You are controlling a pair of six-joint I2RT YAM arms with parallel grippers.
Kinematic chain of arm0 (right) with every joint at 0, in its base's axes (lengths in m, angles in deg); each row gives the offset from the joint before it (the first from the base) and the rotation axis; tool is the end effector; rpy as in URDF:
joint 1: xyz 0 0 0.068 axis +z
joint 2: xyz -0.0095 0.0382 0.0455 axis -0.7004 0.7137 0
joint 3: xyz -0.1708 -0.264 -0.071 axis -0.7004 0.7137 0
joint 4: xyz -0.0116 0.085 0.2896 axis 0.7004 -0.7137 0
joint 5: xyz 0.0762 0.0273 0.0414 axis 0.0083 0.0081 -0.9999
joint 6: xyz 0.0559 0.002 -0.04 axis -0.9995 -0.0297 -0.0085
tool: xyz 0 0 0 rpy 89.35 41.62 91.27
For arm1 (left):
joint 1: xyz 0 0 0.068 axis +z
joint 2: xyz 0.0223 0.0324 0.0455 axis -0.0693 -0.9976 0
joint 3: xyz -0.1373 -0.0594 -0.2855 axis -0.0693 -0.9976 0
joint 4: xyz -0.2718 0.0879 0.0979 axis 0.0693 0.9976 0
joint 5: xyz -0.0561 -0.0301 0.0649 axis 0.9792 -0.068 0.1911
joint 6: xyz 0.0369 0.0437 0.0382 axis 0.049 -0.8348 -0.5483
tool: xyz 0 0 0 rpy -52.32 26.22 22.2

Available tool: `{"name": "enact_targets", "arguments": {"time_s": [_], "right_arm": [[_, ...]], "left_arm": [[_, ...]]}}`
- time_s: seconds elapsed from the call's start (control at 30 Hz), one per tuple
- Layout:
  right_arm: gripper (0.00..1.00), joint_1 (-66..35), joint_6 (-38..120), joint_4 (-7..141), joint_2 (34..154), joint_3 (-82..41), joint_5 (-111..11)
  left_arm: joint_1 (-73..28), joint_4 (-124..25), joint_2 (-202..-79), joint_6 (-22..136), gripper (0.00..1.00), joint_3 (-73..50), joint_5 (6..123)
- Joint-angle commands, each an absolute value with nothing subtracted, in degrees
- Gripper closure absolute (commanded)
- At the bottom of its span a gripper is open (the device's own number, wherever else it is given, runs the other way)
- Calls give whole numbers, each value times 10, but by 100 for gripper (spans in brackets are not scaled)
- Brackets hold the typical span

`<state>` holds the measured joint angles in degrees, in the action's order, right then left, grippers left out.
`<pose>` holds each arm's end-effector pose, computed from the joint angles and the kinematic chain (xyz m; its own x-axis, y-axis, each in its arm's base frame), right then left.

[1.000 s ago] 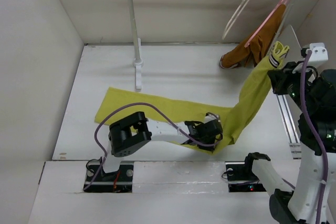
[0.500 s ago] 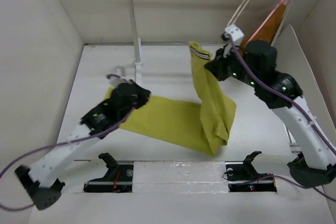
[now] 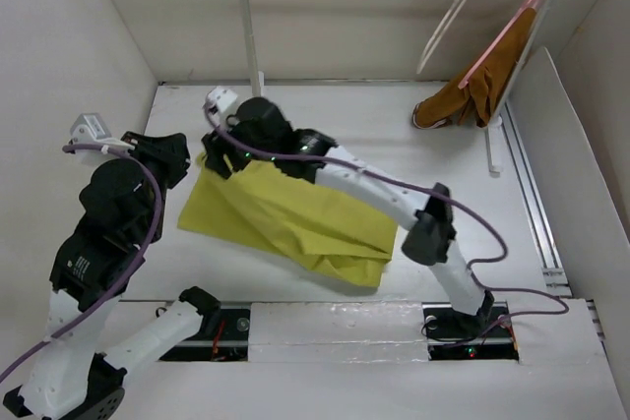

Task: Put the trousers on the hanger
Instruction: Fold the trousers at the center of the board.

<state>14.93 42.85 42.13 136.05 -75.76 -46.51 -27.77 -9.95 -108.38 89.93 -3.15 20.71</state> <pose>0.2983 0.5114 0.4377 -0.2313 -0.2176 -0.9482 -0.8736 0.4755 0.1040 0.1046 -0.0268 0.5504 0.0382 -0.6999 -0.7132 -0.0502 0.7115 -0.7009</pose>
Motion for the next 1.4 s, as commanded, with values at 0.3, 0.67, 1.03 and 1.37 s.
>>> {"name": "enact_targets", "arguments": {"time_s": [0.3,0.67,1.03,1.37], "right_arm": [[81,109,436,508,1062,-321,-550],[94,49,412,475,788,85,-467],[67,46,354,451,645,219,-440],[64,60,372,472,720,192,-457]], "left_arm": [[-274,-148,-1074,938,65,-243,251],[-166,-334,-1442,885,63,-272,459],[127,-368,-1402,849,64,-472,577],[142,-338,-1169,891,62,-466,638]]}}
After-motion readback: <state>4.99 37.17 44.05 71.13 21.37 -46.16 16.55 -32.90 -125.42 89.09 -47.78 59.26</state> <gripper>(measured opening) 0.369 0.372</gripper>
